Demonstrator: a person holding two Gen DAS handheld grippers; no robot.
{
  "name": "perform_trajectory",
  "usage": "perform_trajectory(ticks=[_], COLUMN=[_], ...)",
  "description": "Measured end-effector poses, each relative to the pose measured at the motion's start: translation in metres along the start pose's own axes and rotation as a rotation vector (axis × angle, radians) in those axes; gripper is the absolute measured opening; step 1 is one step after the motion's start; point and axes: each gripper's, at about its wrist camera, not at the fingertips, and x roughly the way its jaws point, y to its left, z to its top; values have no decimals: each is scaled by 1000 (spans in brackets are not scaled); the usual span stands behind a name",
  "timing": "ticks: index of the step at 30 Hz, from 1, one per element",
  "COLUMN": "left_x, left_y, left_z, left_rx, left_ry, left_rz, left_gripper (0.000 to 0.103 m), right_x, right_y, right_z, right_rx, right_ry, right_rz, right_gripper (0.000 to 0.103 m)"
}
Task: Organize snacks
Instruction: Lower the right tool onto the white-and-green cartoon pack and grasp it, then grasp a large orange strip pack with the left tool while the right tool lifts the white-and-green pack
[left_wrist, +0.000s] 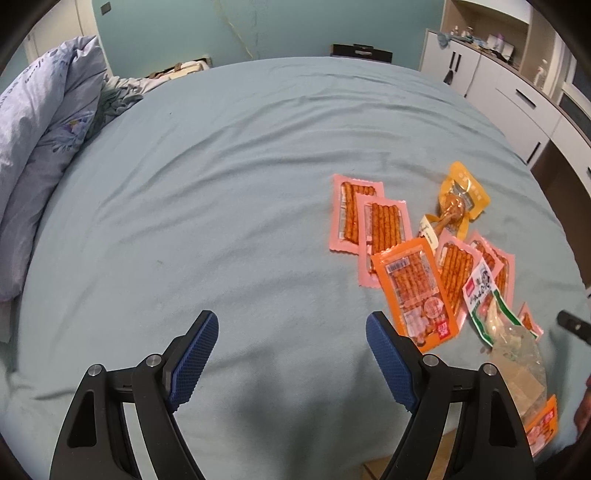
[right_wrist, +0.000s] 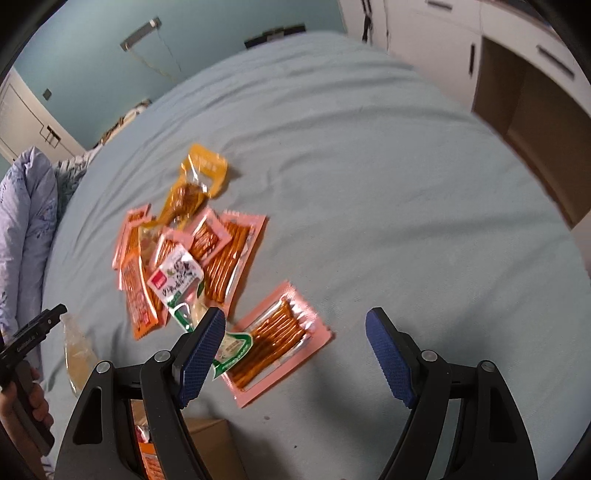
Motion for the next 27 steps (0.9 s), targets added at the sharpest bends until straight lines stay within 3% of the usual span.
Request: perform_trajectory(ticks=[4, 9, 15, 16, 17, 18, 19, 22, 27], left_x=[2, 7, 12, 13, 14, 16, 19, 30, 53], left_y=[1, -4, -13, -15, -18, -22, -26, -39, -70], left_z=[0, -2, -3, -4, -4, -4, -3, 2, 13], left_rx=[-8, 21, 56, 68, 82, 98, 114, 148, 227], left_ry=[7, 24, 41, 42, 42, 43, 49, 72, 147], left_rz=[-12, -6, -25, -24, -20, -16, -20, -63, -193], left_gripper=[83, 83, 83, 83, 83, 83, 83, 83, 83], right_x=[22, 40, 68, 73, 78, 81, 86, 81, 40], right_y=[13, 55, 92, 93, 94, 96, 96, 92, 85], right_z=[2, 2, -3, -3, -3, 1, 2, 5, 23], right_rx=[-46, -234, -415, -425, -431, -433, -424, -390, -304], right_ry=[90, 162, 179, 187, 190, 209, 244, 236, 72], right_rz=[27, 88, 9, 5, 3, 1, 21, 98, 231], right_gripper=[78, 78, 78, 70, 56, 22, 14, 11, 11])
